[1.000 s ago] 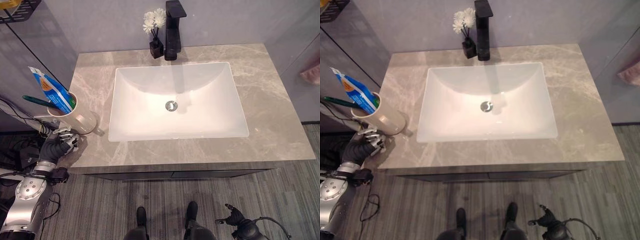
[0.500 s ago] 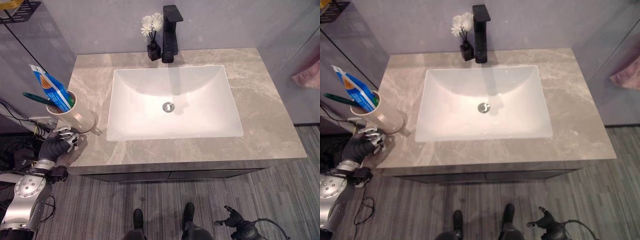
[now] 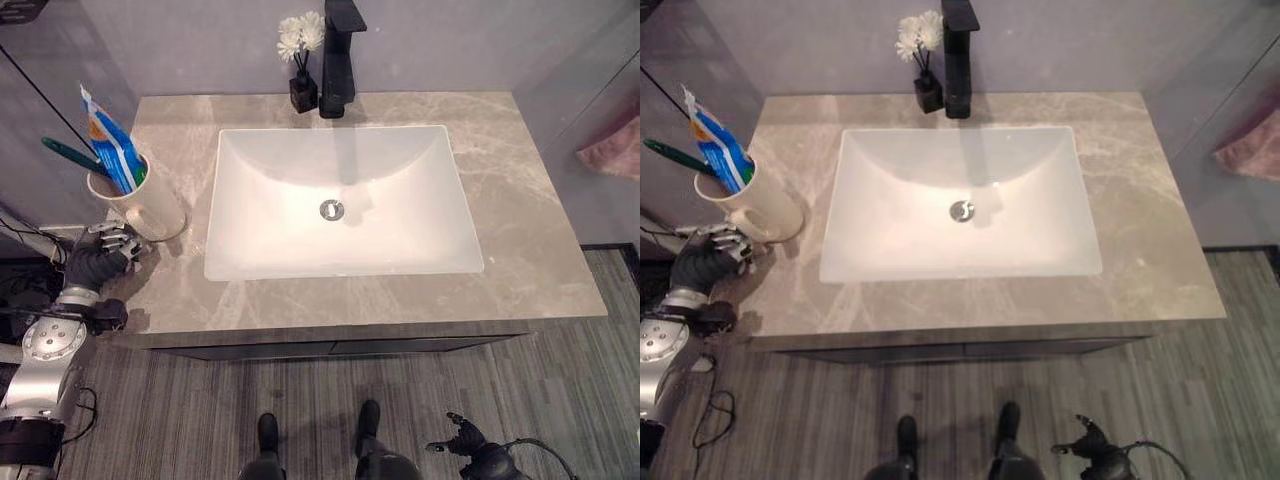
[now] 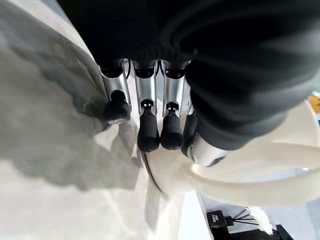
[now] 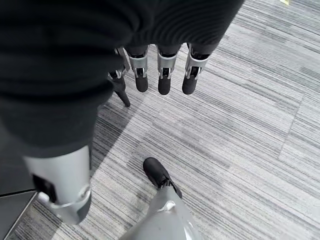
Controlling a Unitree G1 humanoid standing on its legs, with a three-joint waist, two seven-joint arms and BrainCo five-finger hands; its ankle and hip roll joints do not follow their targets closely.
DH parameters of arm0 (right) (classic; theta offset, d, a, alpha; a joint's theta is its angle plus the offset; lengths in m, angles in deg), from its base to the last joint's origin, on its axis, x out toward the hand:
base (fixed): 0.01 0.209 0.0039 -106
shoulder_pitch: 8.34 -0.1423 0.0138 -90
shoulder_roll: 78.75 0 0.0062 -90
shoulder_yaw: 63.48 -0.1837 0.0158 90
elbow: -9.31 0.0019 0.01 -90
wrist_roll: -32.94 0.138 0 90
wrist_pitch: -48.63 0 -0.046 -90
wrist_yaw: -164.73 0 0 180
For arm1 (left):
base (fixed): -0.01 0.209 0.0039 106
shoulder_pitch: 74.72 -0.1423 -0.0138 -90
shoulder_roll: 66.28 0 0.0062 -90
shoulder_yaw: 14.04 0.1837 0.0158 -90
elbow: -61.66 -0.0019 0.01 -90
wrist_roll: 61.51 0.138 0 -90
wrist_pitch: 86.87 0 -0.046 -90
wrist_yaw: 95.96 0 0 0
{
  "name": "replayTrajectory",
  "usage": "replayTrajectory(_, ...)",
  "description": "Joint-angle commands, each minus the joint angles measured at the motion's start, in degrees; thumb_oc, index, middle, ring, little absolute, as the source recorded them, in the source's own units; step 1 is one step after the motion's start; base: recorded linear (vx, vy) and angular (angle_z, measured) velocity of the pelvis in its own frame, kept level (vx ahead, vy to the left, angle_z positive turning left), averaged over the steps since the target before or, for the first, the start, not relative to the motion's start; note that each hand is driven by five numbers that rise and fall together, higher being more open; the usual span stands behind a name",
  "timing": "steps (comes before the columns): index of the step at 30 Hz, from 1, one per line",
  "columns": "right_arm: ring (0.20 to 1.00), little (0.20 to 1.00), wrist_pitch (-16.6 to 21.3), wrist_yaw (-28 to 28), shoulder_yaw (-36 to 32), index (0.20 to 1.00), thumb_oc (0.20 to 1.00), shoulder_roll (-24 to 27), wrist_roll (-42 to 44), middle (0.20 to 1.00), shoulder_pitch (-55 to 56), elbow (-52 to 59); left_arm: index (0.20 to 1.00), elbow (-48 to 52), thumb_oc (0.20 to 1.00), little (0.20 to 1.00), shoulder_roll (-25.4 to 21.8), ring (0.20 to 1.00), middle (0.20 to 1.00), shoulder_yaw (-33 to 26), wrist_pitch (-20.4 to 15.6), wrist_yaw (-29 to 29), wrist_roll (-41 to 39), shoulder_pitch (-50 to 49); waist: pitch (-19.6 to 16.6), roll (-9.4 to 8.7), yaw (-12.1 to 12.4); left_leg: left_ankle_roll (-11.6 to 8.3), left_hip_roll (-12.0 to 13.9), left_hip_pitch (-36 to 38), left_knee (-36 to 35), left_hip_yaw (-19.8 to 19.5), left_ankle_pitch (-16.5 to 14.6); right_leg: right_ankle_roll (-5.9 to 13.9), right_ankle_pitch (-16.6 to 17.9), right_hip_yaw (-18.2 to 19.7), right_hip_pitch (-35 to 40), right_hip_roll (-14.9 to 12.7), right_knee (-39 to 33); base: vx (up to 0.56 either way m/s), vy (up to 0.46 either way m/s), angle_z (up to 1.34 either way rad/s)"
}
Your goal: Put brush and paste in cup on sink, flatten towel.
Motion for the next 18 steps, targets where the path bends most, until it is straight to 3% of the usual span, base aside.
replayTrajectory(1,1.000,1.000,-0.2,-0.3,1.0,1.000,1.000,0.2,2.2,1.000,-1.3,0.7,0.200,1.3,0.200,0.200,-1.0,0.200,0.200,2.1,-0.7,0.0,0.7,-0.6,1.6,0.10,-0.4,-0.42,1.1,-0.8,0.1,-5.1,1.4,5.45,-3.0,1.3,3.7,-3.9,0.2,0.00,0.000,0.00)
replayTrajectory(12,1.000,1.000,-0.2,-0.5,1.4,1.000,1.000,-0.2,1.6,1.000,-1.0,0.5,0.200,3.1,0.200,0.200,1.1,0.200,0.200,4.4,-0.3,-1.0,0.9,0.0,1.4,0.00,-1.0,-0.40,1.4,-0.1,0.1,-4.6,1.2,5.24,-3.3,1.9,4.0,-3.7,0.2,0.01,-0.005,-0.05)
replayTrajectory(18,1.000,1.000,-0.3,-0.7,1.4,1.000,1.000,-0.2,1.5,1.000,-0.6,0.6,0.200,0.5,0.200,0.200,4.5,0.200,0.200,5.4,-0.4,0.8,2.6,3.2,1.4,-0.01,-1.6,-0.43,1.6,-0.2,0.1,-3.9,1.2,5.06,-3.3,2.8,3.2,-3.4,0.2,0.00,-0.007,-0.04)
